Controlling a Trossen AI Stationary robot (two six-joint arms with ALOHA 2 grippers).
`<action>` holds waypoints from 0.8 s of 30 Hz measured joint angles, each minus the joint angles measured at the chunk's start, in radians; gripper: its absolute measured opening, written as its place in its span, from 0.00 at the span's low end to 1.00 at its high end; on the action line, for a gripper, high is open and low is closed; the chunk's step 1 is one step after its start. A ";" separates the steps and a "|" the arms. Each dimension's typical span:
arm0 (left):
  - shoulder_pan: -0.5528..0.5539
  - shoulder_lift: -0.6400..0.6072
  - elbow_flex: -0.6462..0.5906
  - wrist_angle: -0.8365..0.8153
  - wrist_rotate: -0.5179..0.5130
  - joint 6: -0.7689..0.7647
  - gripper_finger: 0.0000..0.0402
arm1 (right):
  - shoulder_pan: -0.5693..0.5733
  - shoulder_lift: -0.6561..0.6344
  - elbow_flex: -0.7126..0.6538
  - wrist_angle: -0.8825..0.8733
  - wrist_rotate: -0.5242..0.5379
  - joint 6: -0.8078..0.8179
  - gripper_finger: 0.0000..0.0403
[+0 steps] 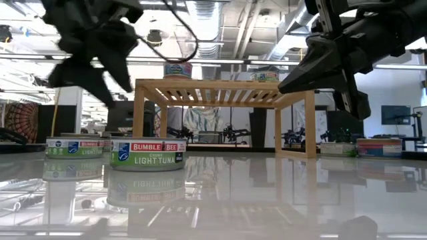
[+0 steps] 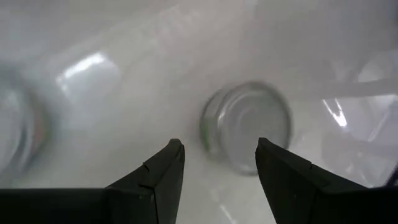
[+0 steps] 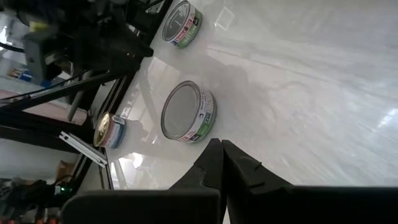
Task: Stack canned seafood by type on shelf
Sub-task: Put the green tuna can on the shelf aligned with the other green tuna cans
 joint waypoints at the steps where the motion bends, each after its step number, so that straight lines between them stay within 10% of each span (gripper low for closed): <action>1: -0.017 0.001 0.000 -0.024 -0.005 -0.043 0.47 | 0.000 0.000 0.000 0.001 0.000 -0.003 0.06; 13: -0.080 0.197 -0.001 0.070 0.014 -0.249 0.47 | 0.004 0.000 0.000 0.005 0.000 -0.003 0.06; 24: -0.020 0.259 -0.001 0.494 -0.084 0.139 0.47 | 0.033 0.000 0.000 0.007 0.000 -0.004 0.06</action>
